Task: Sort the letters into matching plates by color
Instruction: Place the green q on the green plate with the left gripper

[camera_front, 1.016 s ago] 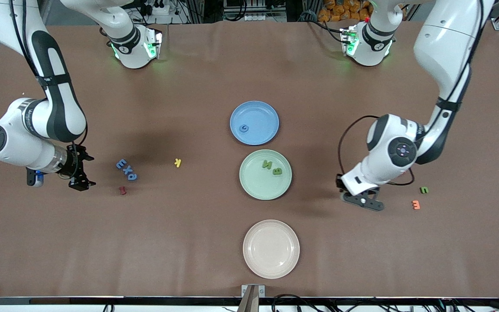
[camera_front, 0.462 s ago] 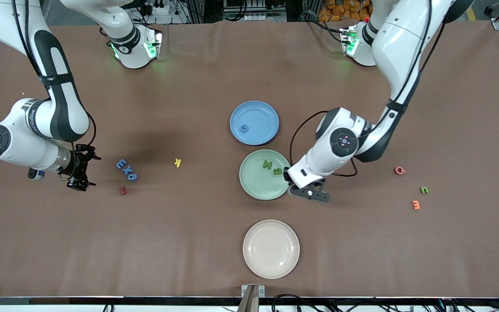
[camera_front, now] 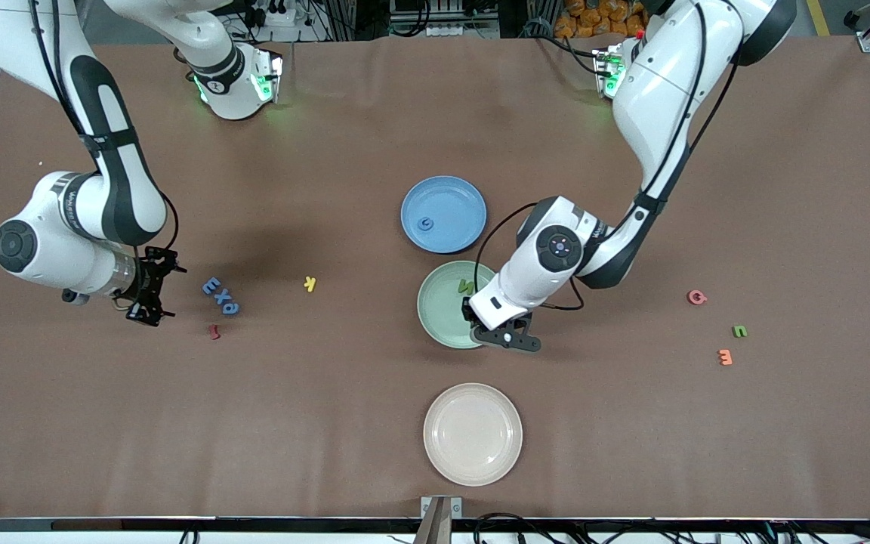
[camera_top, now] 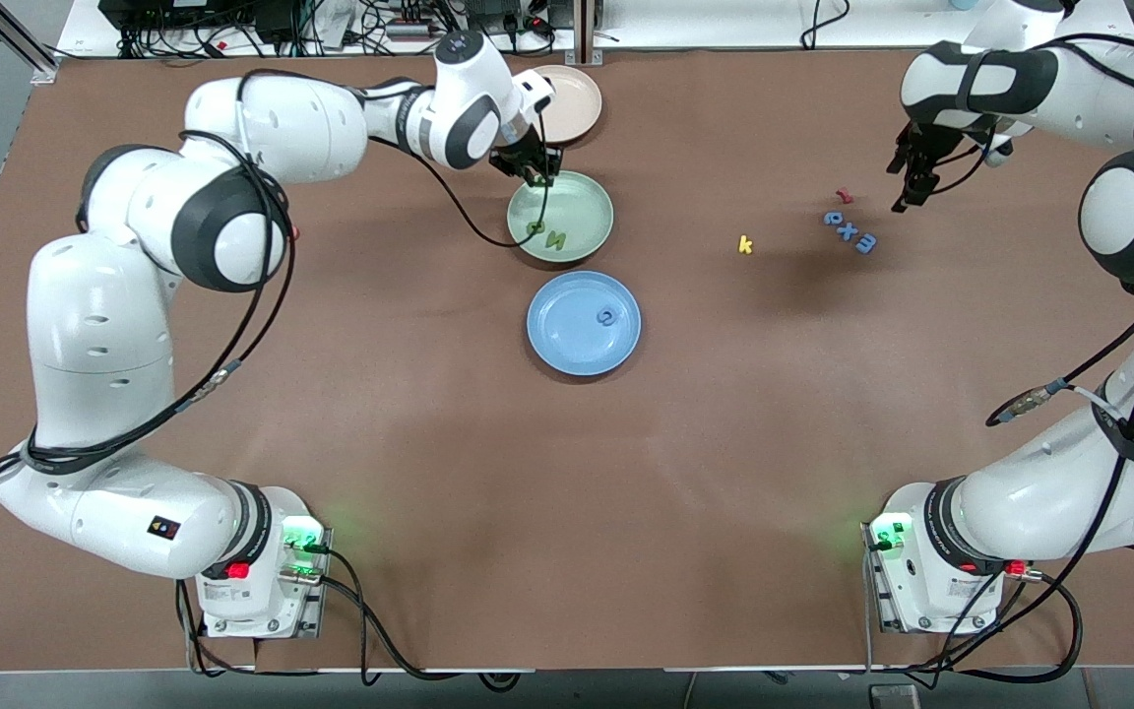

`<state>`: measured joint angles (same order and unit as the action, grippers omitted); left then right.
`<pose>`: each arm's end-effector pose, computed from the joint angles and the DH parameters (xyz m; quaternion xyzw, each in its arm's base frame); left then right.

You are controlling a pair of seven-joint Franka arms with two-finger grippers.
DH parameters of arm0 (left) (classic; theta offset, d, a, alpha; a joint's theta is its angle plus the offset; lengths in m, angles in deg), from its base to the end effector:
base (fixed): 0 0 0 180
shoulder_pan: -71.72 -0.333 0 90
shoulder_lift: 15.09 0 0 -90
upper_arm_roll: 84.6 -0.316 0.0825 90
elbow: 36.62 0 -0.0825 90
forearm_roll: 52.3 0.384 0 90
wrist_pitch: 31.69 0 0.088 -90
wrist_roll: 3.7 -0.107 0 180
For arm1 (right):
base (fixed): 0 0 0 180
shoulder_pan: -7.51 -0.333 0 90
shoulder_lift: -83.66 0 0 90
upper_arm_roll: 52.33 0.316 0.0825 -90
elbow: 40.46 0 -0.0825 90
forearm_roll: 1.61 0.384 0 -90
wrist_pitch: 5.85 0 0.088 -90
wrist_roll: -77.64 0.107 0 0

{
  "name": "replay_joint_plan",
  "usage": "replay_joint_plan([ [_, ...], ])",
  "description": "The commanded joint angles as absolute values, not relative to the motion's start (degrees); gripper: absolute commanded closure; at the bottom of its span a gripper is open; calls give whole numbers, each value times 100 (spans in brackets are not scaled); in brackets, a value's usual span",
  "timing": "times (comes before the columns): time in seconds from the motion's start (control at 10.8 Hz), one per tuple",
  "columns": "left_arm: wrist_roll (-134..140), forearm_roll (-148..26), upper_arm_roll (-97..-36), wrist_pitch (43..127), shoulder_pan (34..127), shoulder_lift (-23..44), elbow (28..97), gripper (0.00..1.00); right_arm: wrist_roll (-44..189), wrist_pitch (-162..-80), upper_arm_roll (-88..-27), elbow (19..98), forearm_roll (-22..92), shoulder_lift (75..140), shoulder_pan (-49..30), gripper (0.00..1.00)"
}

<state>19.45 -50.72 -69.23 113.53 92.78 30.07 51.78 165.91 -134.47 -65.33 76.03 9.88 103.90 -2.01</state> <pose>0.6051 -0.4042 0.2208 0.9872 -0.0765 0.0592 0.1266 0.5824 -0.0271 0.2646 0.6475 -0.7586 -0.0705 0.0173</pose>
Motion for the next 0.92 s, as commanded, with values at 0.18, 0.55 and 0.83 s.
replay_joint_plan([
  [0.18,2583,-5143,-7071,11395,9466,3096,5047,1,15332,-13575,-6525,8135,920,10335,-198,0],
  [0.55,2592,-5134,-7028,11334,9098,2851,5083,0,14754,-13566,-6525,8126,920,10335,-233,0],
  [0.83,2566,-5012,-7141,10195,8721,2465,5205,0,14434,-13627,-6517,8135,920,10388,-233,0],
])
